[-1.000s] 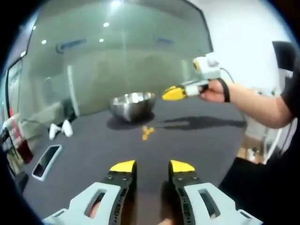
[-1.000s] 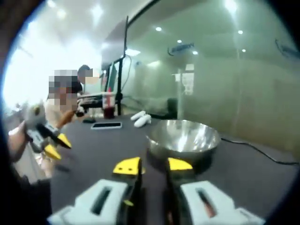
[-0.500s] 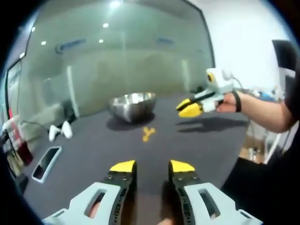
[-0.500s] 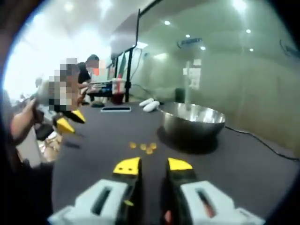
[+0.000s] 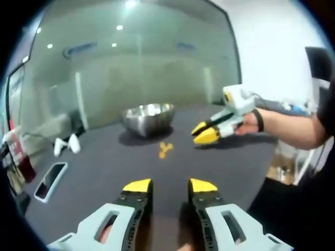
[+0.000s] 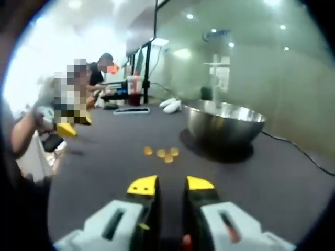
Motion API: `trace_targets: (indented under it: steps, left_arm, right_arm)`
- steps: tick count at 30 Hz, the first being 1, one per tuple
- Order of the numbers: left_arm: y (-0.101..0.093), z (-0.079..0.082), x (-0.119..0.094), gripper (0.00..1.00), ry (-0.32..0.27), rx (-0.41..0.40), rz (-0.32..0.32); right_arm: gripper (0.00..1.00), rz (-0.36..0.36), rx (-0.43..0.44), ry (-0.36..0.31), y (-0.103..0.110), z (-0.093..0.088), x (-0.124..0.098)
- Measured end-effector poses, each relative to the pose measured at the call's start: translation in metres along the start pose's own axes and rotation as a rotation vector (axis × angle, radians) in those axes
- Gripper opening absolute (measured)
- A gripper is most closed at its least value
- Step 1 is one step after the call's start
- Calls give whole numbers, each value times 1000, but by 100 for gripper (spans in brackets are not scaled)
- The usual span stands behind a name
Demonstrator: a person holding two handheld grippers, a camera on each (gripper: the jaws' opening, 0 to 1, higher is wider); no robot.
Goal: Pick up the QQ candy scattered on the table and place it into the stainless steel bowl on the table
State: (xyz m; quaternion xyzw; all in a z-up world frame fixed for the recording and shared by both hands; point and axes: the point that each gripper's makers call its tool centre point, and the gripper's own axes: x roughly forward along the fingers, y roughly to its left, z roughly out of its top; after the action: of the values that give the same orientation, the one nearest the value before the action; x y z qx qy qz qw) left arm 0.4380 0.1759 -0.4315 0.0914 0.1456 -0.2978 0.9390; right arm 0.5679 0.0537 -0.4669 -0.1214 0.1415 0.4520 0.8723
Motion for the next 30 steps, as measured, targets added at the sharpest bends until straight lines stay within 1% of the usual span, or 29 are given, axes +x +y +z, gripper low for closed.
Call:
trace_targets:
  steps: [4, 10, 16, 18, 21, 25, 26, 30]
  left_arm:
    - [0, 0, 0, 29, 0, -3, 1]
    - [-2, 5, -3, 29, -17, -7, 0]
    - [-1, 2, -3, 28, -9, 0, -2]
    - [-2, 2, -2, 28, -9, -6, -3]
    - [-3, 0, -1, 28, -8, -8, -6]
    - [-4, -1, -1, 28, -6, -9, -9]
    - [-4, -2, -1, 28, -3, -9, -8]
    - [0, -4, -3, 28, 1, -16, 1]
  right_arm:
    - [21, 7, 10, 20, 1, -1, 14]
    - [21, 2, 5, 37, 4, 1, 31]
    - [20, -4, 11, 41, 3, 5, 41]
    - [20, 8, 16, 39, 3, 7, 45]
    - [19, 25, 12, 32, 10, 7, 54]
    - [15, 23, 23, 25, 11, 10, 58]
    - [13, 27, 22, 25, 12, 10, 59]
    - [10, 38, 11, 19, 16, 11, 59]
